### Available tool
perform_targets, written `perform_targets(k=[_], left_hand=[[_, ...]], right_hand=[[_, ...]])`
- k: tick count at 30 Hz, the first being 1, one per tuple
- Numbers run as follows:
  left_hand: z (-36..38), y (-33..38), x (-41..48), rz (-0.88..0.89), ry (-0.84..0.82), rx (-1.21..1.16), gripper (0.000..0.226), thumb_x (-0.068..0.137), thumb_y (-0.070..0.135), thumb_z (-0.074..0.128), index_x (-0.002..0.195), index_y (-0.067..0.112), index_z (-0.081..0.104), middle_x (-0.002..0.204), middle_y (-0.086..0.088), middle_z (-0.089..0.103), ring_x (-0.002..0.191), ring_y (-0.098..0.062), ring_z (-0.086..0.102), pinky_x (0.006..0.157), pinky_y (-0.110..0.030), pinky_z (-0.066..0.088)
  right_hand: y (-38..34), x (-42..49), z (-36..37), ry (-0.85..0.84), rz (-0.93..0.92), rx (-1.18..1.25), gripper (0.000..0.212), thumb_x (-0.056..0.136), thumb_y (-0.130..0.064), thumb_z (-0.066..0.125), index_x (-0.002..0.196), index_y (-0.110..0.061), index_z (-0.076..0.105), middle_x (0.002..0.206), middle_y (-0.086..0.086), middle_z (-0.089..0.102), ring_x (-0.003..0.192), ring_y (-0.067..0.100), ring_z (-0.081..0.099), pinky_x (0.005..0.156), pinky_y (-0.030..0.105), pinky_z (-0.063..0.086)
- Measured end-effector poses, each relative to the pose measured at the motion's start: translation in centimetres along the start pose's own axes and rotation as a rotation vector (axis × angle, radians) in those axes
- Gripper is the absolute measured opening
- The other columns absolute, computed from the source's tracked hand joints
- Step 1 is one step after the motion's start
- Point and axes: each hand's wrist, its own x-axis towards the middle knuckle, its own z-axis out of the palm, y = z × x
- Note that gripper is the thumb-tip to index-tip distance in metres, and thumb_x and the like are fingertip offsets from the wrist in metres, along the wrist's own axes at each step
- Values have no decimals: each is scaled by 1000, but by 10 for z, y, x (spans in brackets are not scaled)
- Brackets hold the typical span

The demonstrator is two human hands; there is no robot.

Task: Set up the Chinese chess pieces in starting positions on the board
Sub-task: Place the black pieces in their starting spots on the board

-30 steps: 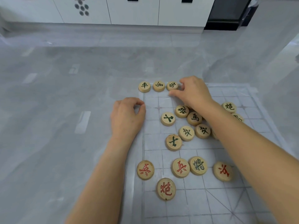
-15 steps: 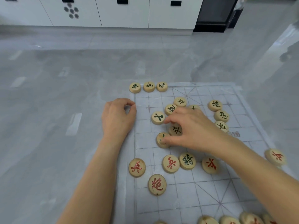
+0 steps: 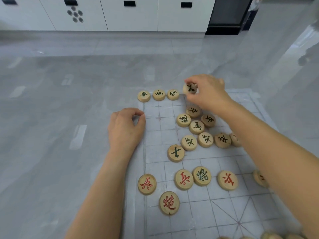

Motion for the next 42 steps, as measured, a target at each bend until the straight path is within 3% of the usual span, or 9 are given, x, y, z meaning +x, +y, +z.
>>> perform_targets(k=[7,12,15,18,22,31,37,42], left_hand=[[1,-2,1,6,6,-6,13,82,28,57,91,27,68,97,16,66,102,-18,57,82,-39,49],[1,0,0,-7,3,6,13,83,29,57,92,27,67,98,17,65,103,-17,56,83,-39,48],[1,-1,1,-4,5,1,13,83,29,57,91,27,68,97,16,65,102,-18,57,82,-40,49],[1,-2,1,-2,5,6,13,82,30,57,90,29,67,97,16,66,102,-18,57,82,-41,49],[1,-3,1,1,3,17,13,82,30,57,90,29,67,97,16,66,103,-20,56,82,-40,49],[-1,-4,1,6,2,22,16,82,29,58,92,25,69,99,10,67,99,-23,58,80,-42,50],[-2,3,0,11,18,24,15,83,23,59,91,20,71,98,7,69,92,-15,60,71,-27,42],[-2,1,0,5,15,16,14,83,25,59,91,22,70,97,7,69,92,-17,60,74,-31,46]], right_hand=[[12,23,22,-169,-25,-172,43,88,-20,52,130,-29,49,131,-1,53,121,25,41,93,38,28],[18,21,20,-250,-11,-82,52,88,-16,52,137,-32,41,141,-4,45,129,22,36,98,38,25],[27,12,8,-186,15,54,56,86,-19,55,138,-33,39,144,-5,41,130,20,38,104,39,26],[37,-8,-10,-133,19,130,49,86,-22,56,133,-31,46,138,-5,48,127,19,42,106,44,29],[55,-38,-24,-195,50,76,30,88,-25,58,117,-30,60,124,-2,56,118,19,48,102,45,33],[49,-77,-18,-235,-32,69,19,86,-31,60,104,-33,66,101,-5,55,93,14,49,93,43,38],[36,-77,-19,-163,-65,87,22,89,-29,59,110,-29,65,102,-6,52,95,11,45,94,39,35],[26,-67,-11,-176,-121,33,27,90,-26,55,115,-32,62,107,-7,51,105,14,46,95,37,30]])
